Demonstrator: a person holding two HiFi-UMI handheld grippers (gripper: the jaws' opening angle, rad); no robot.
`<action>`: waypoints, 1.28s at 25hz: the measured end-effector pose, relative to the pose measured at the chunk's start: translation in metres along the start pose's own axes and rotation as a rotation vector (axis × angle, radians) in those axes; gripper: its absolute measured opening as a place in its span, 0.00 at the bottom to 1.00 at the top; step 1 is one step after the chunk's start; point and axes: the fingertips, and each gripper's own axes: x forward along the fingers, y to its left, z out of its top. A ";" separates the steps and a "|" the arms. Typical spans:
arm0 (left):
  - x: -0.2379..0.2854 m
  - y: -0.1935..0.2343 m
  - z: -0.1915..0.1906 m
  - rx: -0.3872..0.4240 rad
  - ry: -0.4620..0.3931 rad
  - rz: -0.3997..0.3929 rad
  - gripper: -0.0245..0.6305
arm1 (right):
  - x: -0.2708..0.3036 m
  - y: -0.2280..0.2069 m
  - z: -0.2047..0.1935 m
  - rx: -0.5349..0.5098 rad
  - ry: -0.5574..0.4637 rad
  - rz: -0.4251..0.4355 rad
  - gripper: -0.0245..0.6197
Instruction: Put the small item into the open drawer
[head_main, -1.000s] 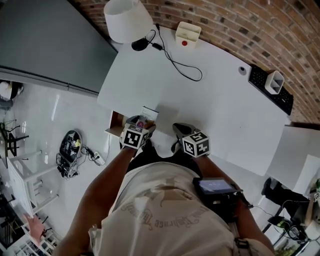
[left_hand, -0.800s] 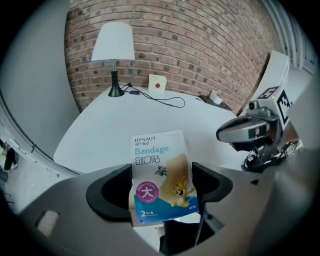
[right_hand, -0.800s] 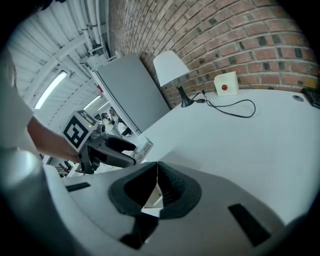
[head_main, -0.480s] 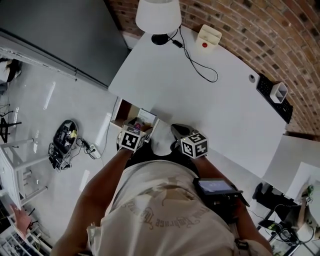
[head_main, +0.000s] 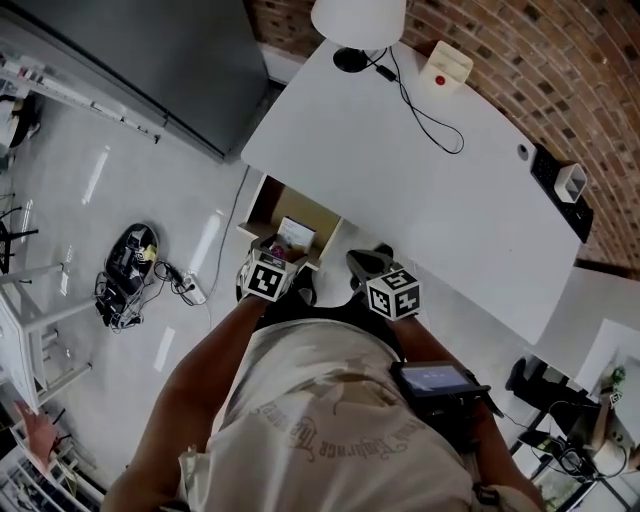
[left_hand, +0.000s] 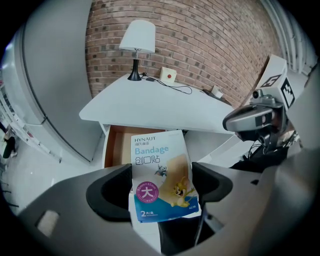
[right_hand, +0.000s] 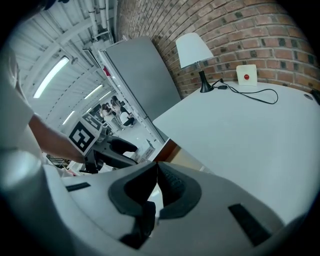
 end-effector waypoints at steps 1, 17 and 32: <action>-0.001 0.003 -0.004 0.002 0.001 -0.005 0.61 | 0.004 0.005 -0.003 0.004 0.001 -0.005 0.05; 0.040 0.034 -0.039 0.098 0.076 -0.027 0.61 | 0.041 0.022 -0.056 0.152 0.008 -0.085 0.05; 0.120 0.052 -0.036 0.218 0.132 -0.025 0.61 | 0.083 0.008 -0.092 0.238 0.038 -0.073 0.05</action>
